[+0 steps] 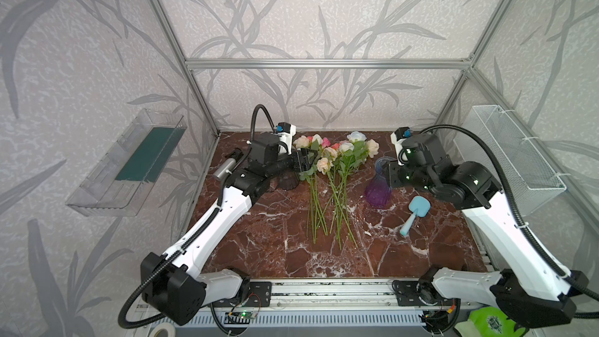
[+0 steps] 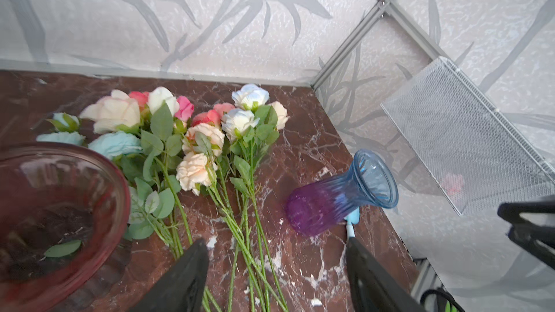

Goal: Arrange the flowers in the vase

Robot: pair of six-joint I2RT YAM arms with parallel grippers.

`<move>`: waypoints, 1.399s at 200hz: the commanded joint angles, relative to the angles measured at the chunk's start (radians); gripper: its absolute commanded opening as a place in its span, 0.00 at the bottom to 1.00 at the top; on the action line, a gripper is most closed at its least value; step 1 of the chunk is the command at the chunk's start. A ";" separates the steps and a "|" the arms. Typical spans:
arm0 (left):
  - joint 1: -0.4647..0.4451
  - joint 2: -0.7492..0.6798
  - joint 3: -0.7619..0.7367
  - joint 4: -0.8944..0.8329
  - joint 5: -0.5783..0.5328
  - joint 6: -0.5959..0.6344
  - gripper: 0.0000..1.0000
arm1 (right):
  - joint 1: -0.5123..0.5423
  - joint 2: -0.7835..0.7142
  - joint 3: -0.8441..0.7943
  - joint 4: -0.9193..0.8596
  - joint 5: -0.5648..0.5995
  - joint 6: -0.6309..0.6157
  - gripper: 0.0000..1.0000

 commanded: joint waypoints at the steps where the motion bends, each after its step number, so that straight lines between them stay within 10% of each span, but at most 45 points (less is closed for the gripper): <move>1: 0.017 -0.045 -0.047 0.079 -0.122 -0.037 0.73 | 0.123 0.091 -0.024 0.026 0.194 0.032 0.36; 42: 0.052 -0.097 -0.114 0.130 -0.270 -0.096 0.73 | 0.209 0.219 -0.075 0.140 0.244 -0.012 0.33; 76: 0.116 -0.155 -0.182 0.216 -0.297 -0.162 0.73 | 0.141 0.341 -0.102 0.226 0.039 -0.045 0.28; 178: 0.214 -0.089 -0.198 0.373 -0.017 -0.273 0.70 | -0.047 0.788 0.052 0.237 -0.050 0.032 0.29; 280: 0.214 -0.064 -0.197 0.394 0.022 -0.297 0.70 | -0.106 0.901 0.051 0.304 -0.193 0.040 0.23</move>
